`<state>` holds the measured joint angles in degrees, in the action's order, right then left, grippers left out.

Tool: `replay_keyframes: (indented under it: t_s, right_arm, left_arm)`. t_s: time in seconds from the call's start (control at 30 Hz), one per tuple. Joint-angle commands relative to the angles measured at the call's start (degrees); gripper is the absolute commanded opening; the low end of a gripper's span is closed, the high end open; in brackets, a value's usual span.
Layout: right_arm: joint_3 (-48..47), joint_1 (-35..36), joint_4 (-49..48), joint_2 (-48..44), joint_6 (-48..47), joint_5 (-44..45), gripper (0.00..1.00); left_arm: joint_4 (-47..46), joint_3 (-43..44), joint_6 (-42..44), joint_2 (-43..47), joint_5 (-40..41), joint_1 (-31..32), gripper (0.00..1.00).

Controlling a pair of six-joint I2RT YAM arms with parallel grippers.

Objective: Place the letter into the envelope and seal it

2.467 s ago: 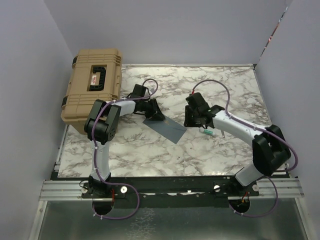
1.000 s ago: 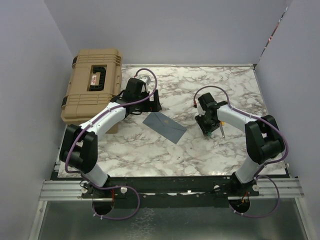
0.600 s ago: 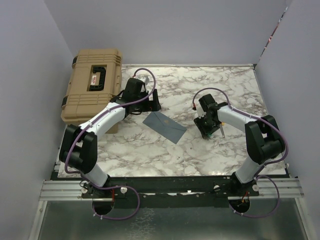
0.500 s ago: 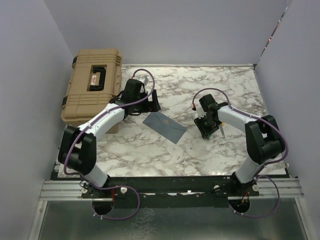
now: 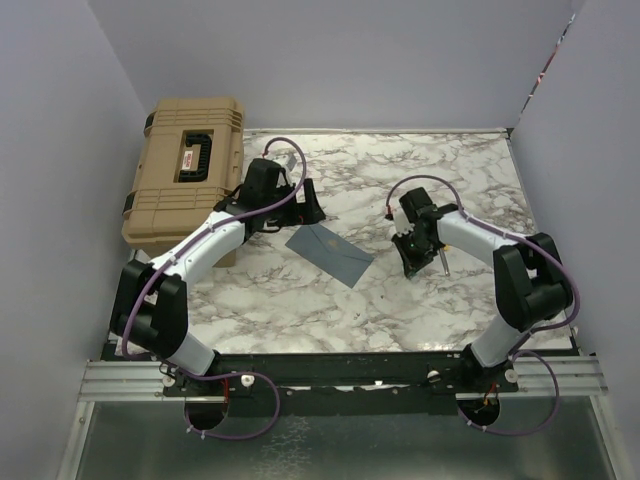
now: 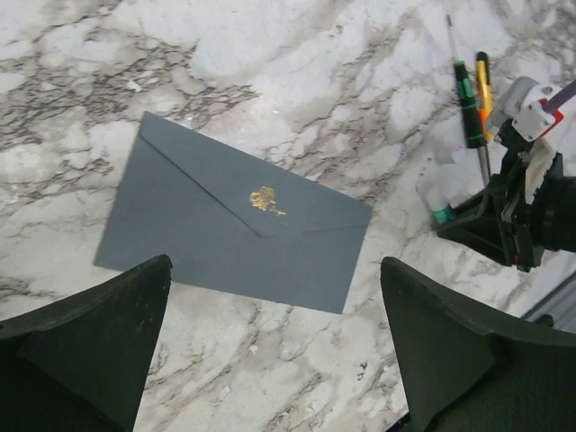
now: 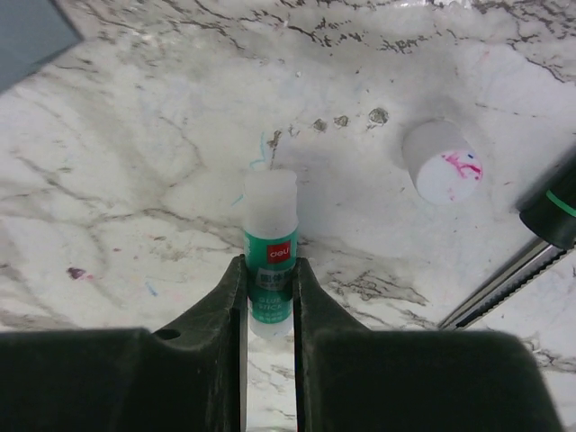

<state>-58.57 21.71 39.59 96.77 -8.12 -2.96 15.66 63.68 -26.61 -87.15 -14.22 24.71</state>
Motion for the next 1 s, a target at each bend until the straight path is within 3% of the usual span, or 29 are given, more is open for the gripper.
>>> replay_keyframes:
  t_s: [0.0,0.17,0.37,0.57,0.77,0.97]
  right_arm:
    - [-0.8,-0.1,-4.1,-8.6,5.1,-6.6,0.02]
    - [2.6,-0.1,-15.6,-22.1,15.8,-20.1,0.03]
    - [8.5,0.0,-30.4,-34.5,28.7,-26.4,0.03]
    - [12.2,0.0,-38.4,-41.5,40.4,-25.8,0.03]
    - [16.3,0.0,-46.6,-45.9,48.5,-26.7,0.02]
    - [15.1,0.0,-50.3,-43.9,49.7,-30.4,0.02]
  left_arm:
    - [-4.7,0.4,-1.0,2.2,-10.1,-0.1,0.99]
    - [-7.4,2.6,-1.1,3.3,-17.3,0.2,0.99]
    - [-17.4,1.7,-6.6,5.1,-23.4,1.2,0.99]
    - [-32.5,-3.2,-13.8,8.6,-24.9,4.0,0.99]
    - [-36.2,-5.7,-14.5,11.2,-22.6,5.9,0.99]
    - [-39.4,-6.1,-14.9,12.0,-26.3,6.7,0.97]
